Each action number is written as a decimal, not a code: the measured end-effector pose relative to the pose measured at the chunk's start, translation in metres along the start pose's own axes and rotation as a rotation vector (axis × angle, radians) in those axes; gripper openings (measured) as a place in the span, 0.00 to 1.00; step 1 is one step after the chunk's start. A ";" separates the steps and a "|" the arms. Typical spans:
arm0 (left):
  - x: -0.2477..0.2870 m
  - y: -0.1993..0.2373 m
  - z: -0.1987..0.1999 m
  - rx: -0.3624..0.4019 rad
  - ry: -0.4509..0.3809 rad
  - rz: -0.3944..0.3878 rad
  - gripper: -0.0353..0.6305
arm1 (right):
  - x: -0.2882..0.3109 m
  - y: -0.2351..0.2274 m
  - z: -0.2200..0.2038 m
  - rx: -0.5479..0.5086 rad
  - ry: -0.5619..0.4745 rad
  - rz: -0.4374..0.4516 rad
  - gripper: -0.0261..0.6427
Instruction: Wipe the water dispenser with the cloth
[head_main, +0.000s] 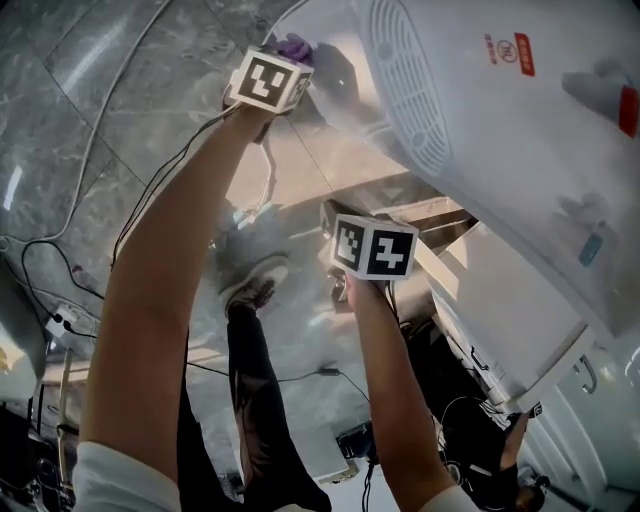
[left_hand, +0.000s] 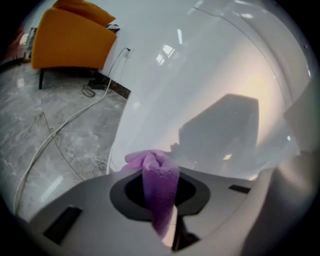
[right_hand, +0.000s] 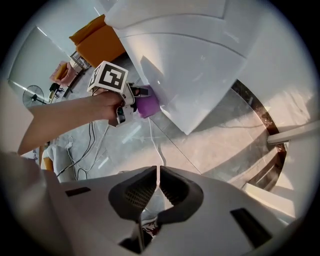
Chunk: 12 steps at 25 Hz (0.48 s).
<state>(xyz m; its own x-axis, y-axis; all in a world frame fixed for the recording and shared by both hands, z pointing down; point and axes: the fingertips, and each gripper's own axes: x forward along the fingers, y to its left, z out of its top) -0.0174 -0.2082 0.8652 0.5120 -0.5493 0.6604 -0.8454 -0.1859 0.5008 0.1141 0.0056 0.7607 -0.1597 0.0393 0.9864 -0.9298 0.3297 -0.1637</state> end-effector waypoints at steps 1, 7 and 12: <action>0.002 -0.009 -0.007 0.035 0.016 0.006 0.14 | -0.001 -0.005 -0.007 0.002 0.006 -0.007 0.06; 0.006 -0.081 -0.040 0.179 0.073 -0.019 0.14 | -0.020 -0.031 -0.036 0.032 -0.014 -0.037 0.06; 0.006 -0.143 -0.068 0.241 0.121 -0.092 0.14 | -0.045 -0.045 -0.053 0.068 -0.068 -0.037 0.06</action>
<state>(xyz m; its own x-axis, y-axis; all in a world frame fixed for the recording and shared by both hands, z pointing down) 0.1164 -0.1299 0.8355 0.5903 -0.4223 0.6879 -0.7990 -0.4268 0.4236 0.1805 0.0387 0.7249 -0.1452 -0.0365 0.9887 -0.9555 0.2647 -0.1306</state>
